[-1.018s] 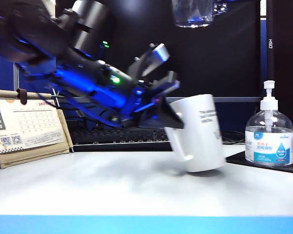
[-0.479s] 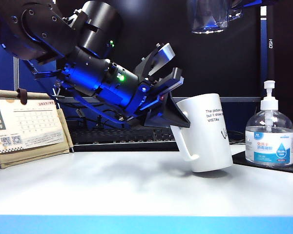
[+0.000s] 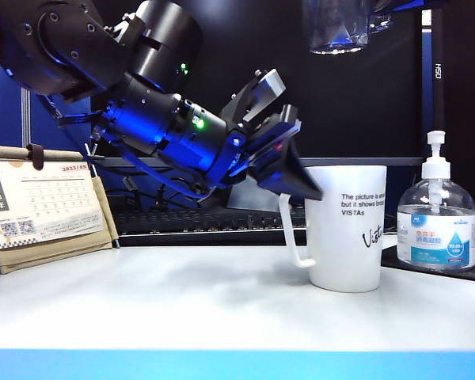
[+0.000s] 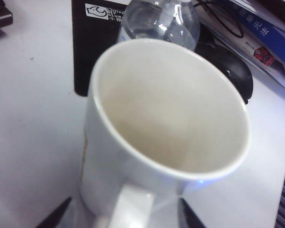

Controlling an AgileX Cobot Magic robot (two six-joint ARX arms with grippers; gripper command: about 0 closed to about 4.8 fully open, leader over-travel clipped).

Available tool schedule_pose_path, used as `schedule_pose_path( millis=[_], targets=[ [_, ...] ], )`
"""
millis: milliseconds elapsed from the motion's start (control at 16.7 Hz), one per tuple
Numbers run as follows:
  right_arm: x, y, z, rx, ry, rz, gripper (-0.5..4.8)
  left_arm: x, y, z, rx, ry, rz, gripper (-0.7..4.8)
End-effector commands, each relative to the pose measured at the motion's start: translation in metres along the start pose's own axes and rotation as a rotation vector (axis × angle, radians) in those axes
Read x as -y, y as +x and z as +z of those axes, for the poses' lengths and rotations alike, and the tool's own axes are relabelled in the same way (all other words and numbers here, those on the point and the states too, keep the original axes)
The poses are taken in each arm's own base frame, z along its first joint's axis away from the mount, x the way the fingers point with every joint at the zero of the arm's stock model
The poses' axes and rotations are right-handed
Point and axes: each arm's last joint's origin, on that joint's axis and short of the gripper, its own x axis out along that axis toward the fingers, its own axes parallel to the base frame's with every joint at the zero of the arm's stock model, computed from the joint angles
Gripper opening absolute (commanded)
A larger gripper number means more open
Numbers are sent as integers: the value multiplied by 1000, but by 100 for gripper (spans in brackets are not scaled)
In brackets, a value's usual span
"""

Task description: Swap the positions of the transparent plastic cup and the white ceramic cup.

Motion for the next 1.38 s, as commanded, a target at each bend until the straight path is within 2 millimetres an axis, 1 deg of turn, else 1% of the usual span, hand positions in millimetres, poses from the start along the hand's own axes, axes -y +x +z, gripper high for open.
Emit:
schedule_pose_path(
  millis=[60,120,180,359,419,539,599,718,778,898,958,1018,1078,1197,1317,1377],
  targets=[
    [0,-2,5,33,3,12,-6,0,-3,-1,-41,-17,10,319],
    [-1,-2,6,34,3,35,-6,1,-5,-1,-58,-24,12,346],
    [-2,-2,6,35,13,62,-6,3,-10,3,-68,-27,17,350],
    [-3,-2,6,39,48,90,-6,6,-45,23,-83,15,125,355],
    [-6,-1,5,33,55,168,-6,7,-69,31,-110,3,191,407],
    [-17,6,0,15,63,279,-6,2,-108,40,-123,-37,306,408],
    [-23,9,-3,4,67,302,-6,2,-123,45,-107,-40,347,408],
    [-40,18,-11,-19,95,386,-6,10,-165,59,-26,-18,479,401],
    [-48,22,-15,-24,108,411,-6,16,-181,63,4,-10,548,388],
    [-64,31,-24,-34,107,462,-6,33,-217,63,41,35,690,309],
    [-83,41,-35,-74,102,513,-6,48,-246,49,121,39,759,290],
    [-92,48,-39,-95,98,534,-6,55,-257,36,161,37,760,252],
    [-101,55,-42,-110,90,554,-6,60,-267,22,204,25,756,236],
    [-111,71,-47,-123,87,575,-6,69,-281,-9,291,-1,746,236],
    [-117,87,-55,-149,88,595,-6,75,-292,-30,356,-5,735,236],
    [-121,96,-62,-155,86,597,-6,79,-299,-40,379,-19,730,236]
  ],
)
